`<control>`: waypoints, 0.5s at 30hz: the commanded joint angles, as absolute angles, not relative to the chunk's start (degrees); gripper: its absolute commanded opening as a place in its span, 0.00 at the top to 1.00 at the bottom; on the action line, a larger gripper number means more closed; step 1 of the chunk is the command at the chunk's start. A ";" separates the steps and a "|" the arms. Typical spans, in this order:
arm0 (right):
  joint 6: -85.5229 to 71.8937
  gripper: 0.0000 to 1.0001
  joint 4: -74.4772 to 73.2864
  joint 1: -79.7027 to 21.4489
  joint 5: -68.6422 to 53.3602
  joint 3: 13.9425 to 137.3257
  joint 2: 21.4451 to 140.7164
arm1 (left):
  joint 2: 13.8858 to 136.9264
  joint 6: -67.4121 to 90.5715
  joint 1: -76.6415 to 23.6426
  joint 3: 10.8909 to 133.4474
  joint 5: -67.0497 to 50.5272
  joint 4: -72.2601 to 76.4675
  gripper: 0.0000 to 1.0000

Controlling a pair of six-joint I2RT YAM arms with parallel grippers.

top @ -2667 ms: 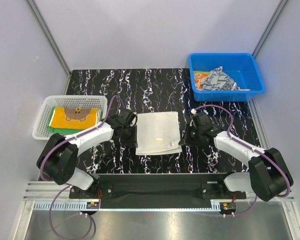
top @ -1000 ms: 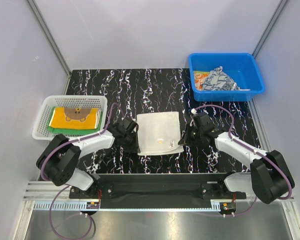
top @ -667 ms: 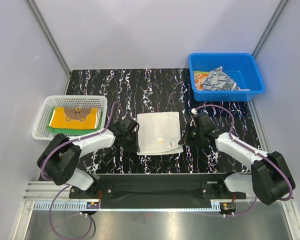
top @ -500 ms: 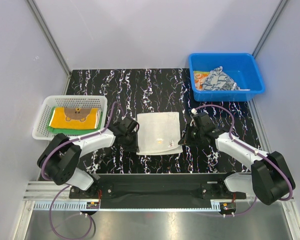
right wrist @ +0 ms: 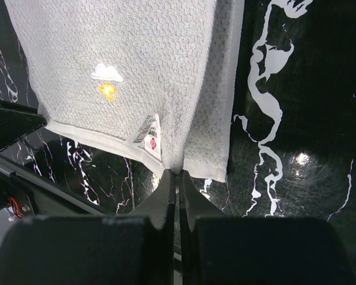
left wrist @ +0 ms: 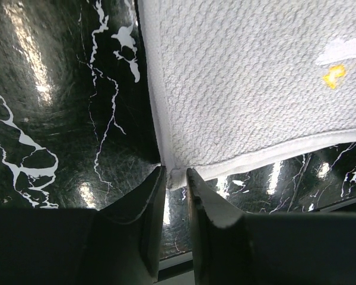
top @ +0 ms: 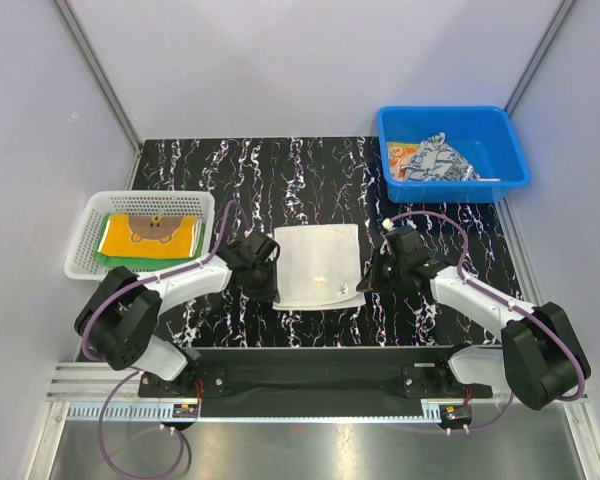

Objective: Fold and stack the towels
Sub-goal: Fold the towel

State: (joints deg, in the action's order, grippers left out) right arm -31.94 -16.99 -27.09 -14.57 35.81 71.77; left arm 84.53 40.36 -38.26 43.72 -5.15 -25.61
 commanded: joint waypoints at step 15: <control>-31.82 1.00 -14.68 -27.86 -15.47 35.51 71.54 | 84.29 39.73 -38.94 46.49 -3.43 -25.66 1.00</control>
